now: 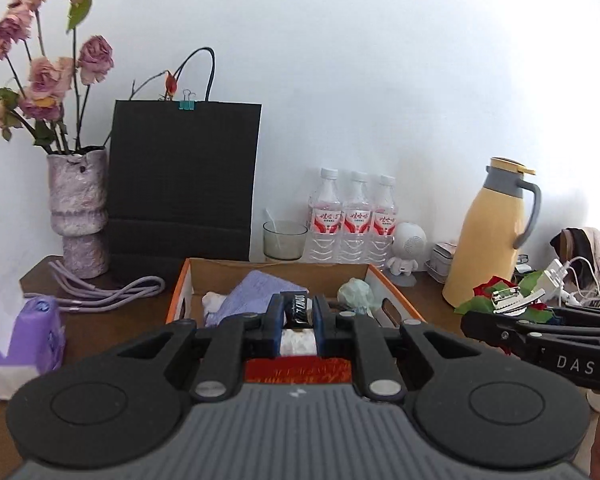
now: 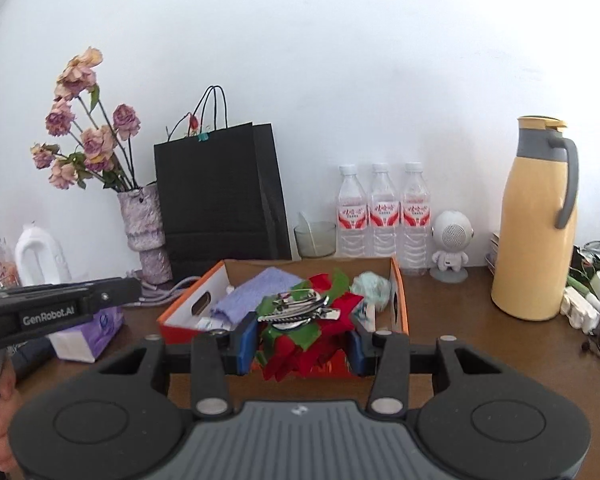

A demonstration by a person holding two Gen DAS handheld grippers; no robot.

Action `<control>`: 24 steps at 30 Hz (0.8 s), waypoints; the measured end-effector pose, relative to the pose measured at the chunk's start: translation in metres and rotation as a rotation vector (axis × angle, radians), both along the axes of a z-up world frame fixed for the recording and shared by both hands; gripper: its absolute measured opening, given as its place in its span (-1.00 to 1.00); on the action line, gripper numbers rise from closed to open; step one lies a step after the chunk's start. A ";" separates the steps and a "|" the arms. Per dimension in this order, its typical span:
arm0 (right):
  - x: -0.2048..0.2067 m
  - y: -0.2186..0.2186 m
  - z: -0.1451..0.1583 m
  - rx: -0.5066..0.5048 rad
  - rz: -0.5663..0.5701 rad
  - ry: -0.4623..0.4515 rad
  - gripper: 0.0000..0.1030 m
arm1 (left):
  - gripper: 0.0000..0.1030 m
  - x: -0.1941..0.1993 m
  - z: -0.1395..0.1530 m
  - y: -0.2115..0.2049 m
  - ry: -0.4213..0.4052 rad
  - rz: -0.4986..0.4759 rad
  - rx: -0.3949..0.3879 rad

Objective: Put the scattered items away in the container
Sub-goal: 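Carry the black item and red ornament into the box and open both grippers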

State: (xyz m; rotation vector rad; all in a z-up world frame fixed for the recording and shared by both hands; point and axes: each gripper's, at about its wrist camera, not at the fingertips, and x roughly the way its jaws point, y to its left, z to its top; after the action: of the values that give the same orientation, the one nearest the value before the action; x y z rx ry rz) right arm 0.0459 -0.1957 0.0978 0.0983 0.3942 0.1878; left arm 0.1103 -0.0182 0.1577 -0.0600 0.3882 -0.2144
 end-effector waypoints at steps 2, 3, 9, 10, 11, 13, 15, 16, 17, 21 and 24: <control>0.042 -0.004 0.011 0.003 0.001 0.028 -0.17 | -0.70 0.038 0.010 -0.009 0.019 -0.003 0.020; 0.063 -0.007 0.014 0.013 0.005 0.053 -0.17 | -0.70 0.055 0.015 -0.012 0.021 0.009 0.025; 0.175 -0.010 -0.006 0.100 0.043 0.313 -0.16 | -0.70 0.134 0.014 -0.018 0.132 0.041 0.039; 0.190 -0.005 -0.016 0.085 0.048 0.357 -0.16 | -0.70 0.143 0.007 -0.019 0.160 0.040 0.050; 0.202 0.002 -0.027 0.068 0.057 0.402 -0.16 | -0.70 0.150 -0.003 -0.020 0.193 0.035 0.061; 0.222 0.011 -0.049 0.047 0.079 0.483 -0.16 | -0.70 0.160 -0.028 -0.023 0.257 0.019 0.089; 0.237 0.016 -0.068 0.020 0.072 0.543 -0.15 | -0.70 0.167 -0.054 -0.024 0.319 0.006 0.124; 0.243 0.018 -0.075 0.004 0.069 0.565 -0.13 | -0.70 0.170 -0.065 -0.024 0.348 0.004 0.133; 0.247 0.019 -0.080 -0.006 0.071 0.582 -0.12 | -0.70 0.174 -0.075 -0.023 0.373 0.001 0.134; 0.255 0.018 -0.089 -0.003 0.079 0.610 -0.11 | -0.69 0.188 -0.093 -0.012 0.446 0.000 0.092; 0.260 0.017 -0.091 0.004 0.057 0.634 0.10 | -0.57 0.199 -0.100 -0.004 0.512 -0.022 0.026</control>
State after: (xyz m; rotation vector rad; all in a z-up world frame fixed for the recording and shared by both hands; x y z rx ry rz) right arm 0.3062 -0.1783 0.0072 0.1507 1.0288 0.2117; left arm 0.3090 -0.0224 0.0579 -0.0856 0.9021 -0.2145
